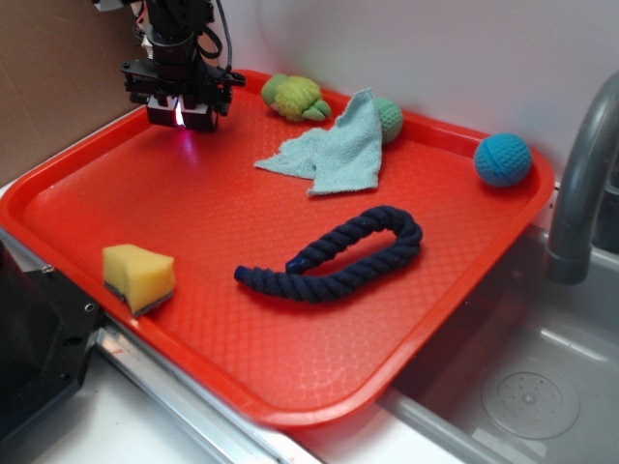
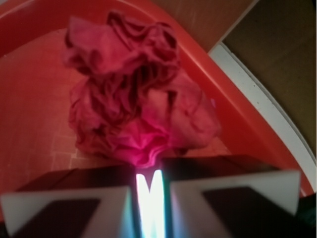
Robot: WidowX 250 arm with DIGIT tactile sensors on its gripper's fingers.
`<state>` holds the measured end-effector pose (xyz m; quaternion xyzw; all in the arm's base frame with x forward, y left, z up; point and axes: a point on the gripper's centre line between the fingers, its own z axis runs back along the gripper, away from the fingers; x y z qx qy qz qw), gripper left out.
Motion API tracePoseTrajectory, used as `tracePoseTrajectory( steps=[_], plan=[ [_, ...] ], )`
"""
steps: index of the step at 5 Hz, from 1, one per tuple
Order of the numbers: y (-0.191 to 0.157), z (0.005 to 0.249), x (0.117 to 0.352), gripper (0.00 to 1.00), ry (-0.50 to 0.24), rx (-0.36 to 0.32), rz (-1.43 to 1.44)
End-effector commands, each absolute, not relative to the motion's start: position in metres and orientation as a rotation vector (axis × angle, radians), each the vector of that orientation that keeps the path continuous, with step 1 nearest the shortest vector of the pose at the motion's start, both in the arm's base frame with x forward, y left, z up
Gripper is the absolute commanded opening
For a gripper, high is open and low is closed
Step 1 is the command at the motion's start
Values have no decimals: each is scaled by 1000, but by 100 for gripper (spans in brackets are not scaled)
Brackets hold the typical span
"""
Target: Grab the red paper.
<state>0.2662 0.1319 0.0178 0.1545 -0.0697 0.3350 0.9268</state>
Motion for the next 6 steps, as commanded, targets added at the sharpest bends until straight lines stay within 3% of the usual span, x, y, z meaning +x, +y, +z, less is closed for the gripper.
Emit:
tracePoseTrajectory(
  steps=[1,2,6],
  plan=[
    [131,66,257,100,-214,253,653],
    [138,76,262,100,-239,219,692],
    [161,70,286,100,-243,208,762]
  ],
)
